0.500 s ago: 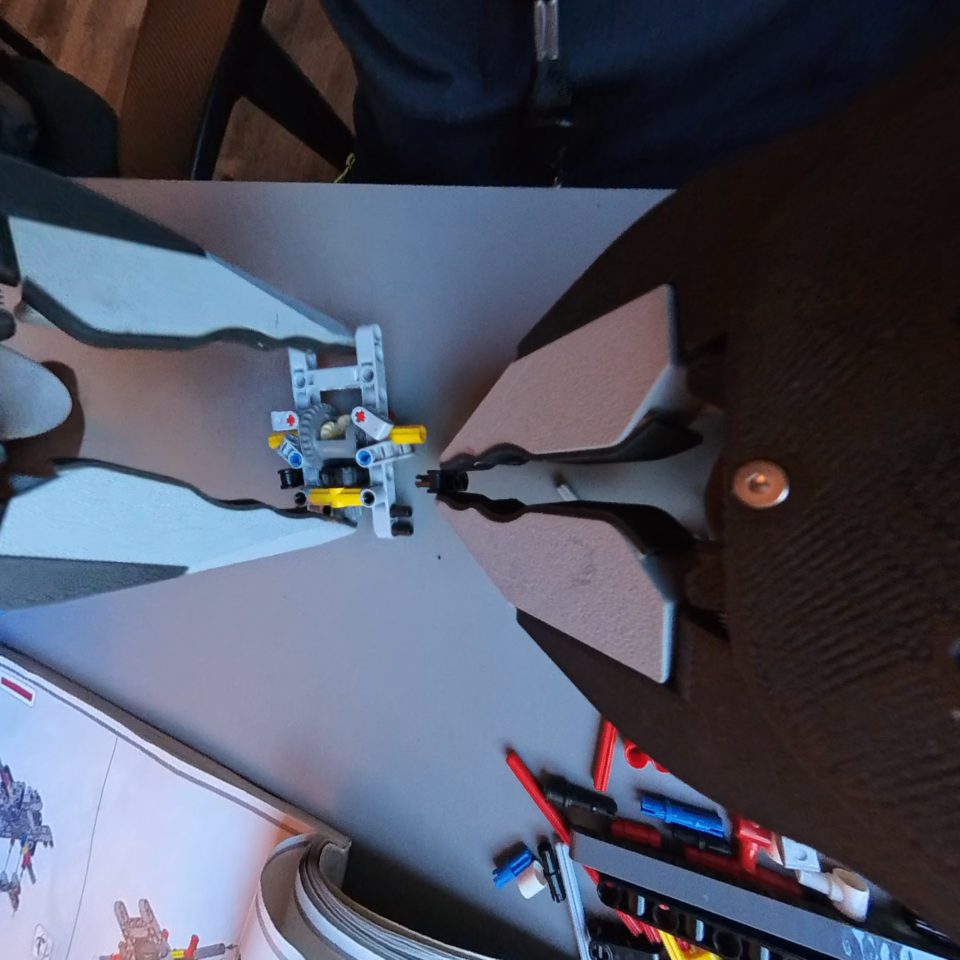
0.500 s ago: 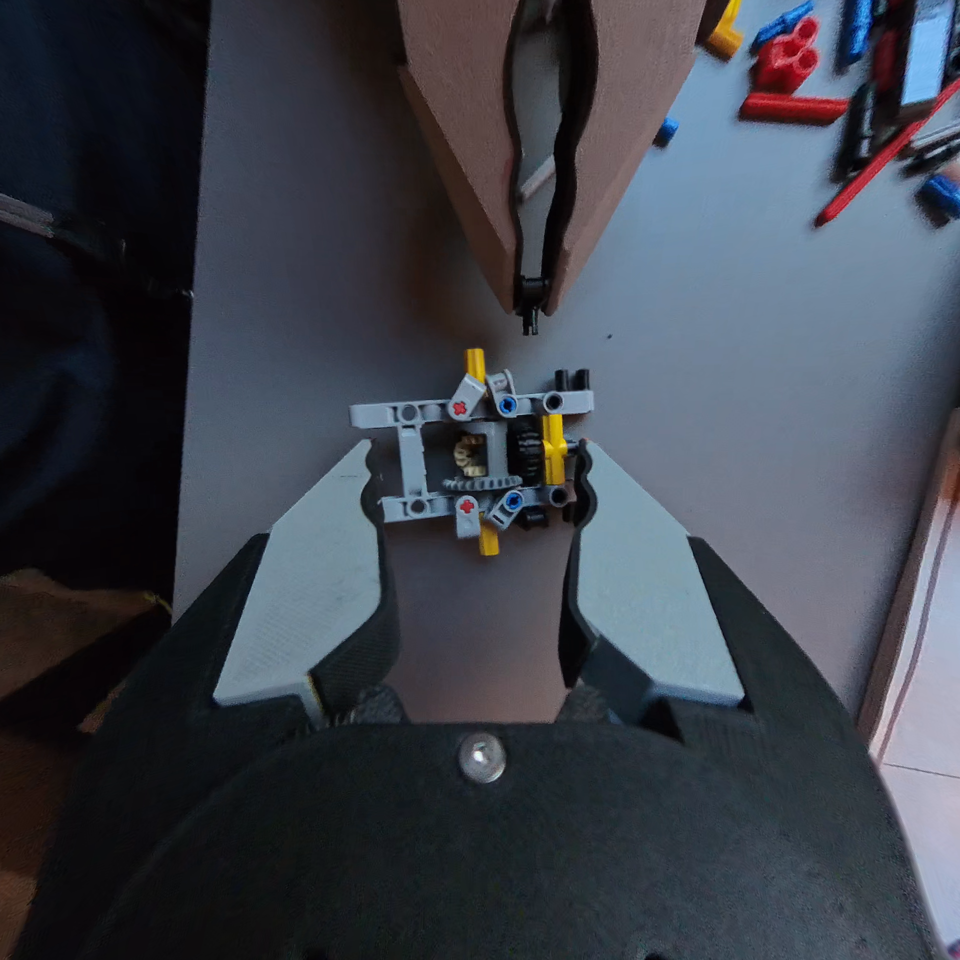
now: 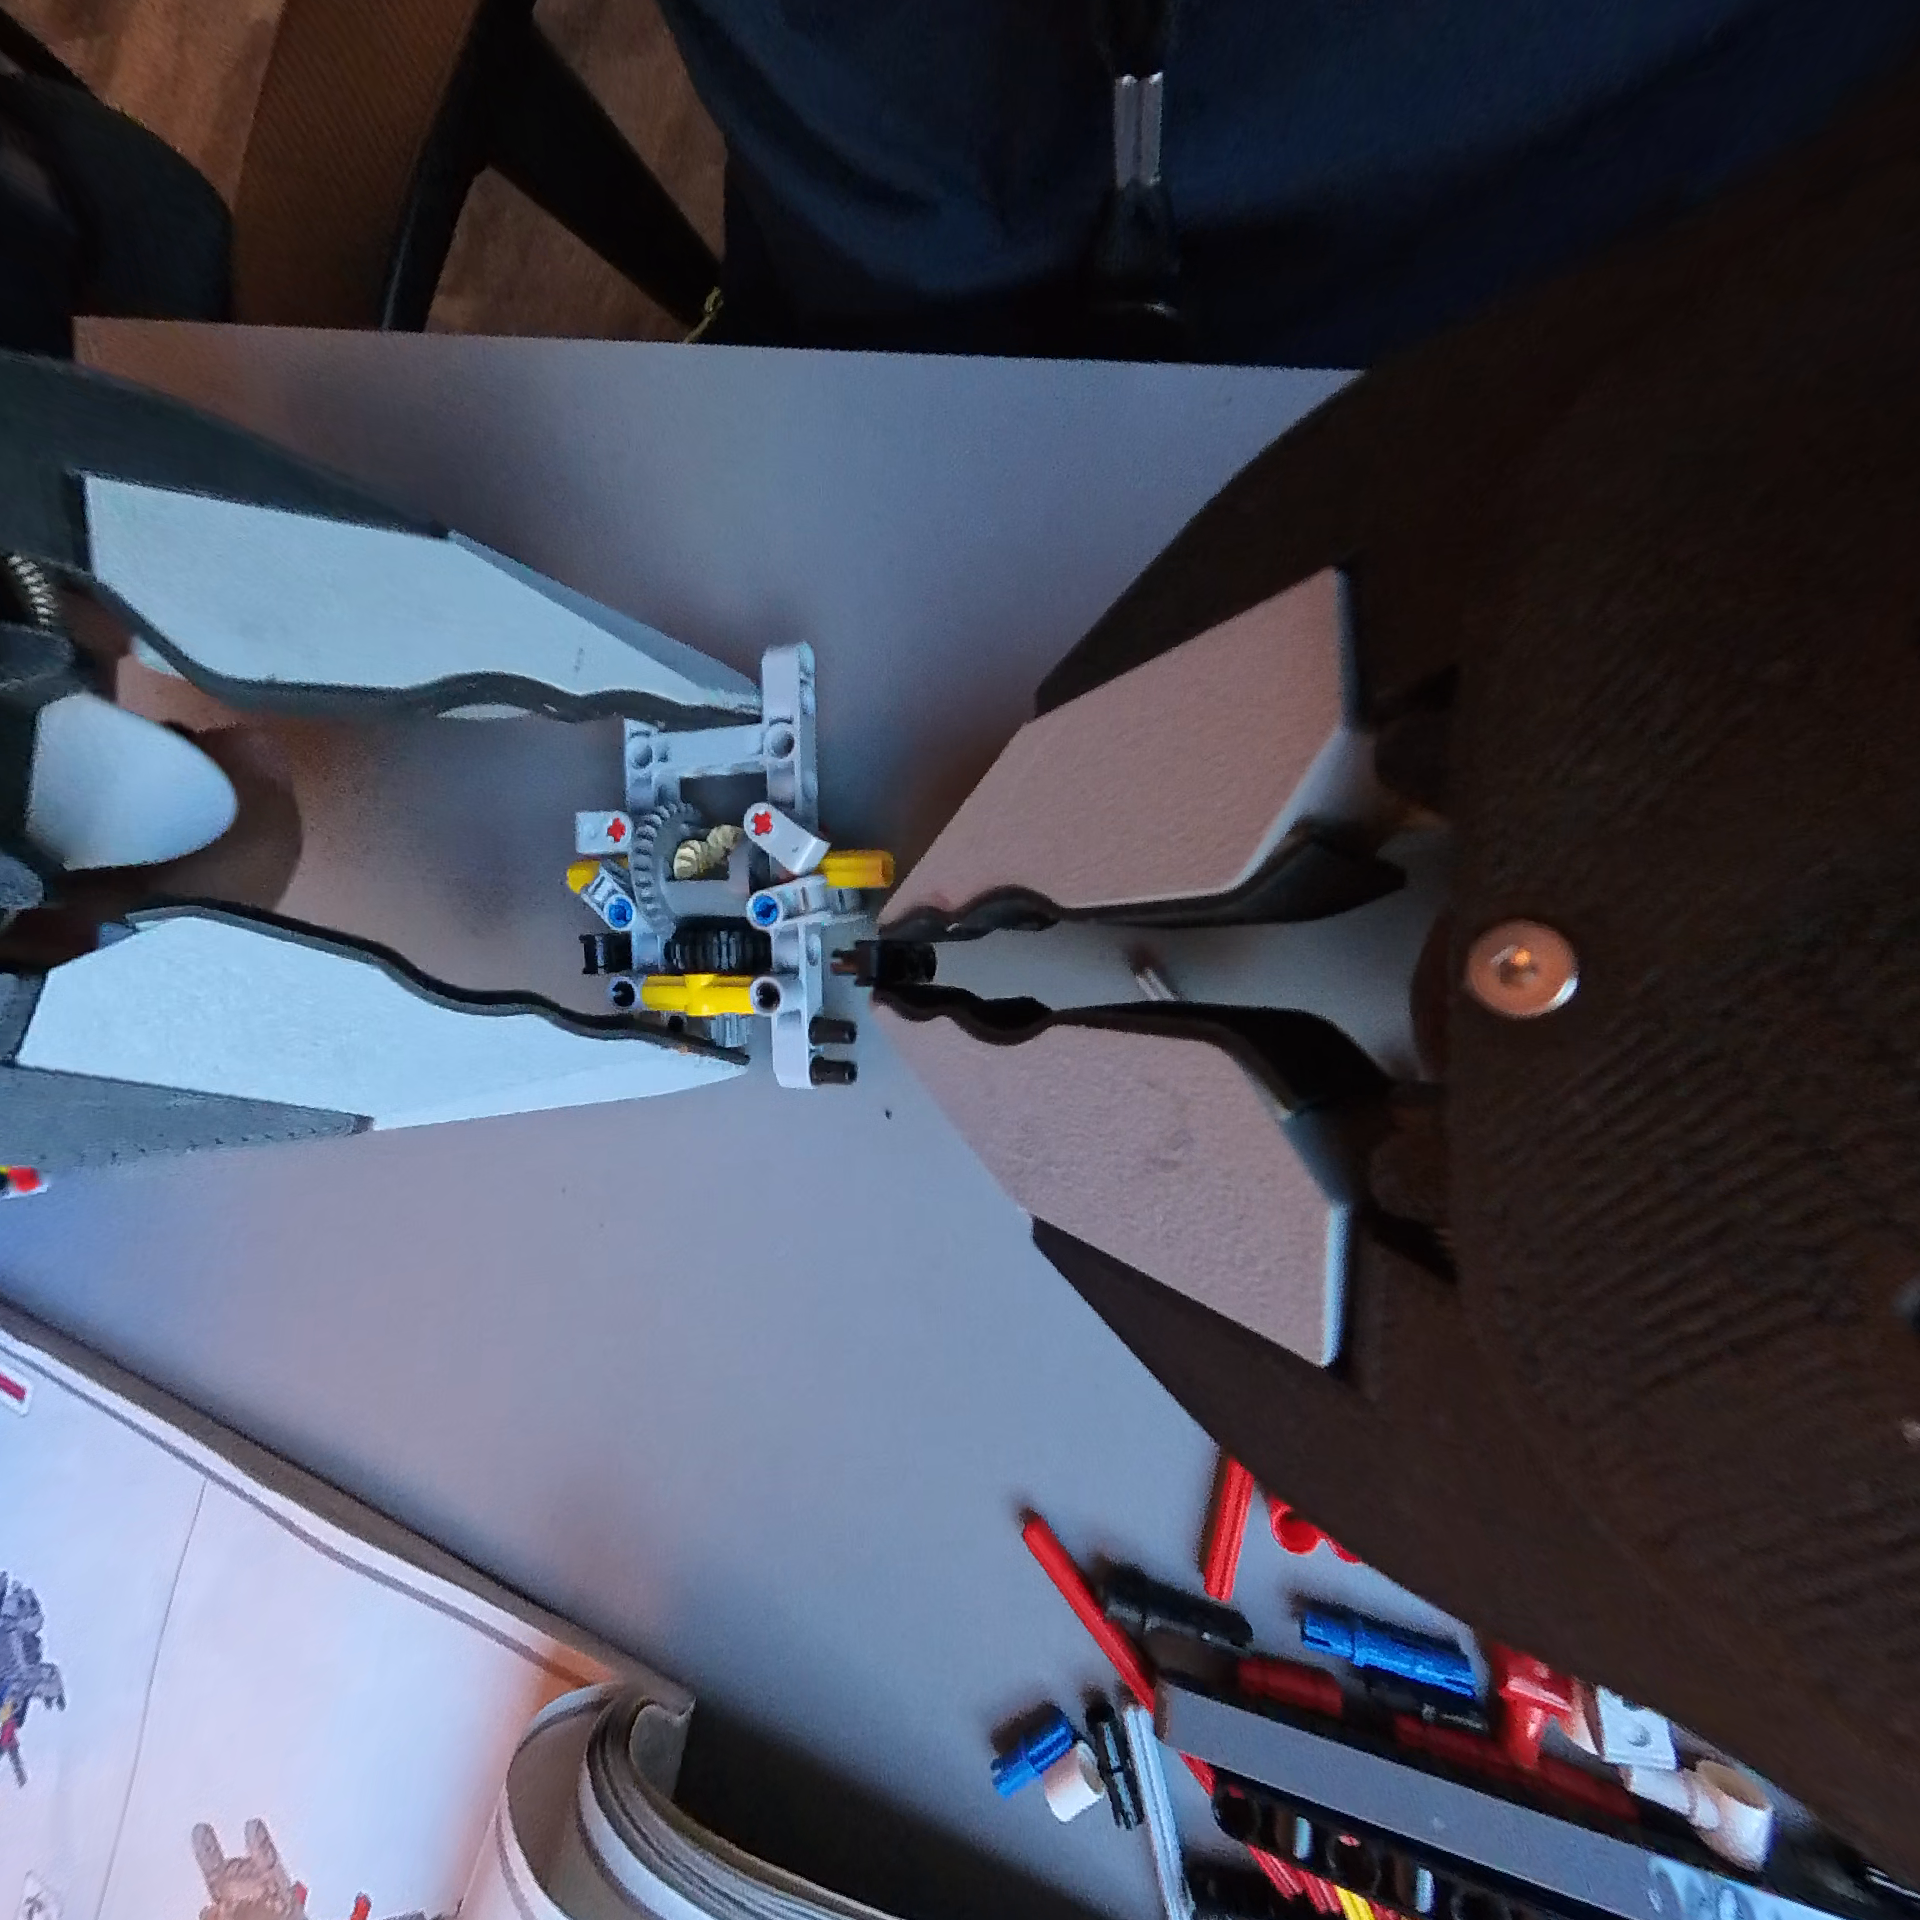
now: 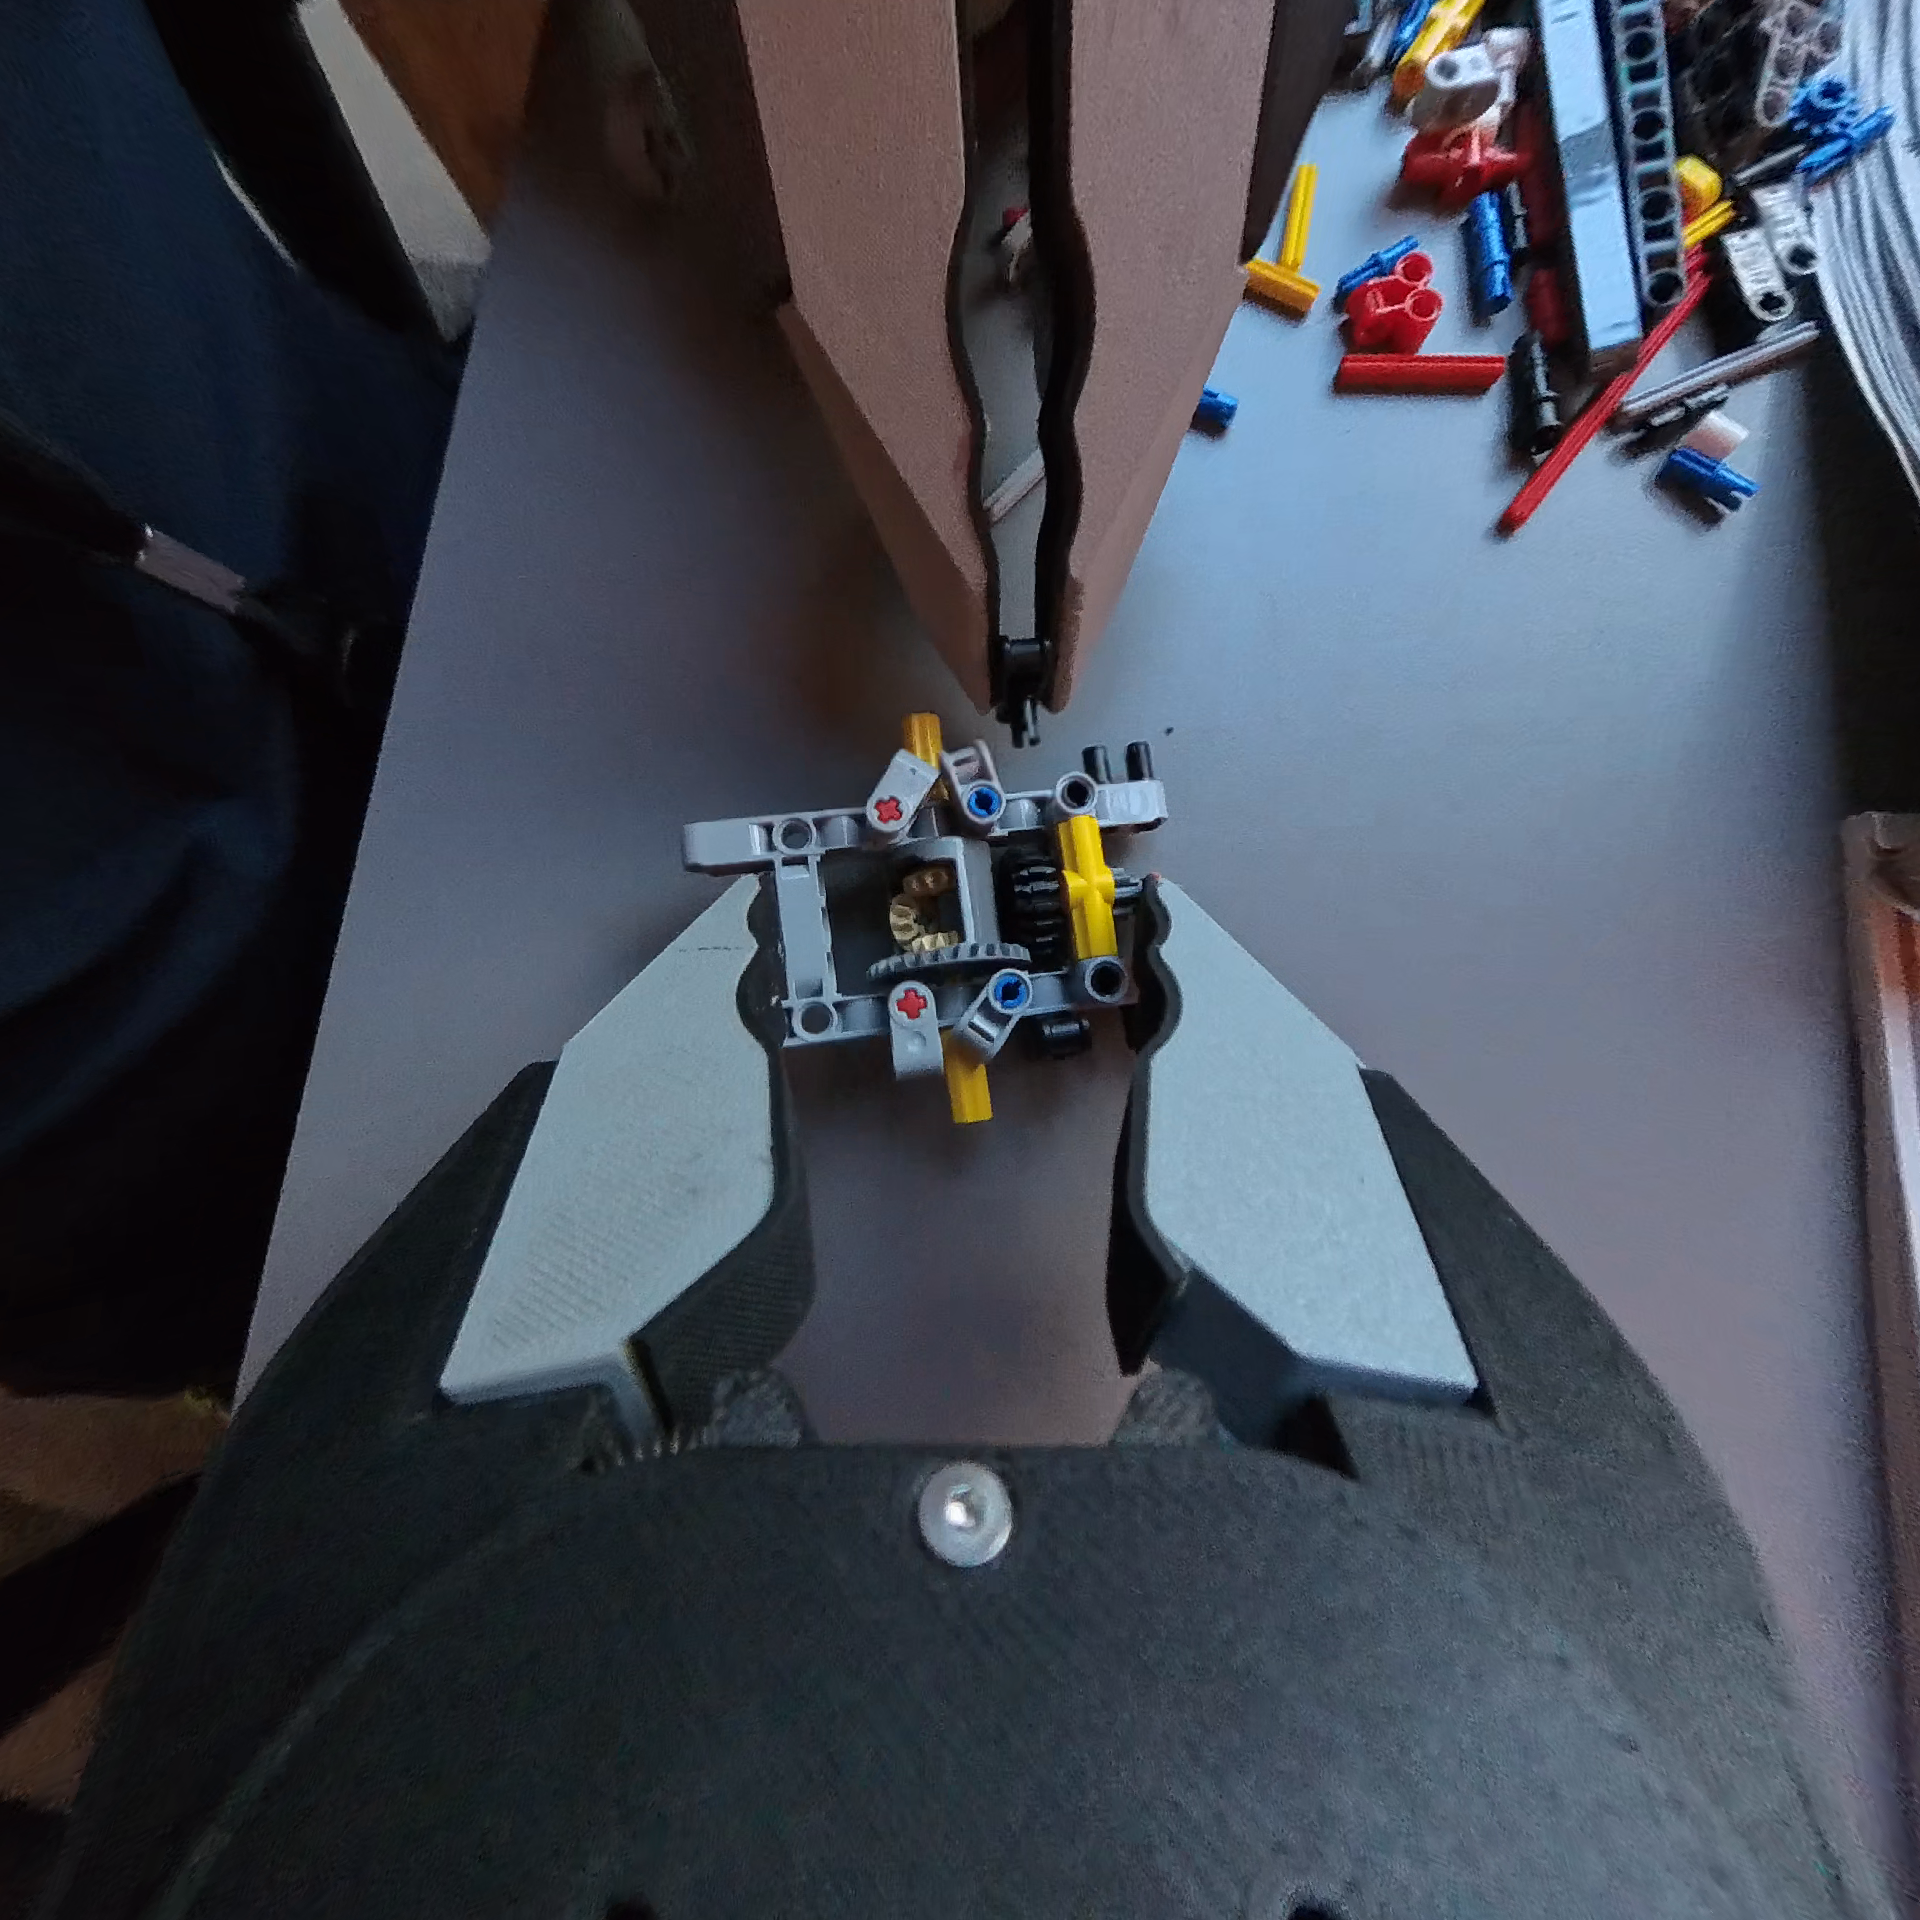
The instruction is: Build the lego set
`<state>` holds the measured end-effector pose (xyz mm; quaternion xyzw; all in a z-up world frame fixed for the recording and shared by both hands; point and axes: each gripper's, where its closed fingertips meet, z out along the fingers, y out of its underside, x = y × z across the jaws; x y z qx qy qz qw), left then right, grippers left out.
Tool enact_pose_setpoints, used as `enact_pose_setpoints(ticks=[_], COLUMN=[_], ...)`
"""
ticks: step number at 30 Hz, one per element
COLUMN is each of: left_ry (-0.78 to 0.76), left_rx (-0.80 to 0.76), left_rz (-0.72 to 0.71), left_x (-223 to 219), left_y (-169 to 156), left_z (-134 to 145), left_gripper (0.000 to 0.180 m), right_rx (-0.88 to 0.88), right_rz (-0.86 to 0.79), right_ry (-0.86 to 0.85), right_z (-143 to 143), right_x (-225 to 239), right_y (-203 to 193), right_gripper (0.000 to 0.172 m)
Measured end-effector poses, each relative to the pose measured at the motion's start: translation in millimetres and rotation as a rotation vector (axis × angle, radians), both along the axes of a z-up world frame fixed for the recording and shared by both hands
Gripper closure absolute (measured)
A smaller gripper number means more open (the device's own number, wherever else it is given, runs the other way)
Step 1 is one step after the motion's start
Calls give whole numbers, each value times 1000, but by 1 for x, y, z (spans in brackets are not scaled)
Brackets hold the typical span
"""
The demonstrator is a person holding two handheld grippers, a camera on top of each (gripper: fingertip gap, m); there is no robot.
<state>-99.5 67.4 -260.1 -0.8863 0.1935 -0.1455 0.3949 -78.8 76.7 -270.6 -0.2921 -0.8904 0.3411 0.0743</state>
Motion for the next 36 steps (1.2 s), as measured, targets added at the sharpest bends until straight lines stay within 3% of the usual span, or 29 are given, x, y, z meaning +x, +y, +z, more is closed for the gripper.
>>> enact_pose_setpoints(ticks=[5, 12, 15, 18, 26, 36], left_ry=[11, -19, -33, -47, -52, -55], left_rx=[-41, -57, -66, -73, -54, -62], left_rz=[-16, -48, -37, -15, 7, -27], left_x=[5, 11, 11, 11, 8, 10], left_y=[2, 4, 3, 3, 4, 5], left_z=[-6, -6, -7, -7, -4, -4], left_gripper=[175, 175, 175, 175, 175, 175], right_rx=[-62, 246, 288, 226, -146, -155], right_rz=[-17, 80, 121, 115, -44, -35], right_ry=[-12, -151, -132, -104, 33, 28], right_z=[0, -4, -5, -4, 3, 3], right_x=[3, 9, 7, 6, 1, 2], right_y=[-2, 4, 3, 2, -3, -4], right_gripper=[105, 105, 105, 105, 106, 105])
